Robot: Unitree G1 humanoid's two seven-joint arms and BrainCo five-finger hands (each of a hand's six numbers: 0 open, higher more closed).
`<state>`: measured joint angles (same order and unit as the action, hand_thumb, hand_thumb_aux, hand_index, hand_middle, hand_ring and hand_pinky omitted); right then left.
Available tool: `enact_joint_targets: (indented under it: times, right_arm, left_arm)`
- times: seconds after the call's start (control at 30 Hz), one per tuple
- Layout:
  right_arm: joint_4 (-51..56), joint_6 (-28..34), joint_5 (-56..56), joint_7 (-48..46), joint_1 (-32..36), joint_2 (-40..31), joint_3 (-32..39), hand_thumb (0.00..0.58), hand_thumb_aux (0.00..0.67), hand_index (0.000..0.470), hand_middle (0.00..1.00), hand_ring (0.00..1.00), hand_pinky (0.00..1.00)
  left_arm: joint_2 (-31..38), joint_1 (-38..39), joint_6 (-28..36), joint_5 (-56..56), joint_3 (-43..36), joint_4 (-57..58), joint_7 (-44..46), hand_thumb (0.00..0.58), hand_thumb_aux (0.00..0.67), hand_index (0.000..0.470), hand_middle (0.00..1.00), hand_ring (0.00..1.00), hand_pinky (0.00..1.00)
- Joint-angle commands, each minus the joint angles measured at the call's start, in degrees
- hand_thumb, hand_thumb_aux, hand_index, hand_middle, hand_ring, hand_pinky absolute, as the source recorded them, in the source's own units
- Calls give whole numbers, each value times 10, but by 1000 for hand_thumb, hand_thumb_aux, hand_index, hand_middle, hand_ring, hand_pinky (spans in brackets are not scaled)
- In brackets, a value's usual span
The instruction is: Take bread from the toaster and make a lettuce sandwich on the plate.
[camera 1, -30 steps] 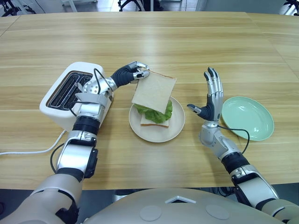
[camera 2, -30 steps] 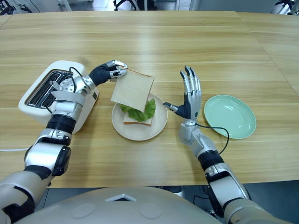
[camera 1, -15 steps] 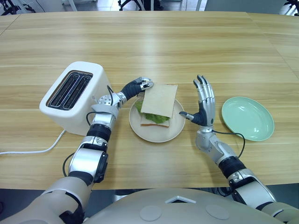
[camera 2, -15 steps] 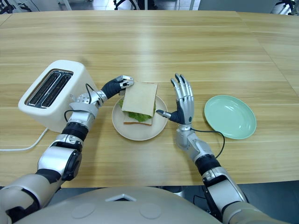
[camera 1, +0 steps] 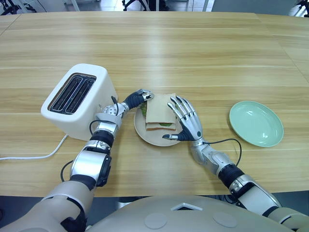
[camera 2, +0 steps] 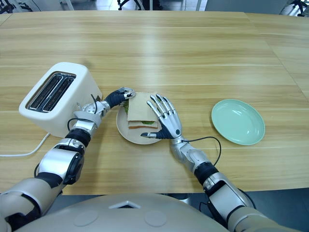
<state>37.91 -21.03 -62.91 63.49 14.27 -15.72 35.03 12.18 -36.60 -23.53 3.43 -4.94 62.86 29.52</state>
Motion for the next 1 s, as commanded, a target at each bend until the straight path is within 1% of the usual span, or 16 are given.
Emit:
enact_joint_targets:
  times: [0.03,0.23,0.37,0.5,0.77,0.87,1.0]
  right_arm:
    - [37,16,-9,-10,-2,-4,24,0,0,0,0,0,0]
    - [65,22,-8,-28,2,-9,45,0,0,0,0,0,0]
    - [79,15,-2,-62,6,-11,59,0,0,0,0,0,0]
    - [65,12,2,-89,1,-25,65,0,0,0,0,0,0]
    - [45,1,12,-140,-5,-49,67,0,0,0,0,0,0]
    - [31,-18,22,-150,-10,-53,66,0,0,0,0,0,0]
    - [33,-22,22,-156,-9,-53,70,0,0,0,0,0,0]
  left_arm:
    - [-6,9,-2,22,-14,29,0,580,670,460,1000,1000,1000]
    - [-10,12,-20,37,-24,32,1,580,670,460,1000,1000,1000]
    - [-13,18,-36,42,-28,26,11,580,670,460,1000,1000,1000]
    - [-15,22,-52,42,-33,16,24,580,670,460,1000,1000,1000]
    - [-13,11,-54,46,-35,19,6,580,670,460,1000,1000,1000]
    - [-15,10,-53,45,-33,19,8,580,670,460,1000,1000,1000]
    - [-15,10,-65,51,-35,14,0,580,670,460,1000,1000,1000]
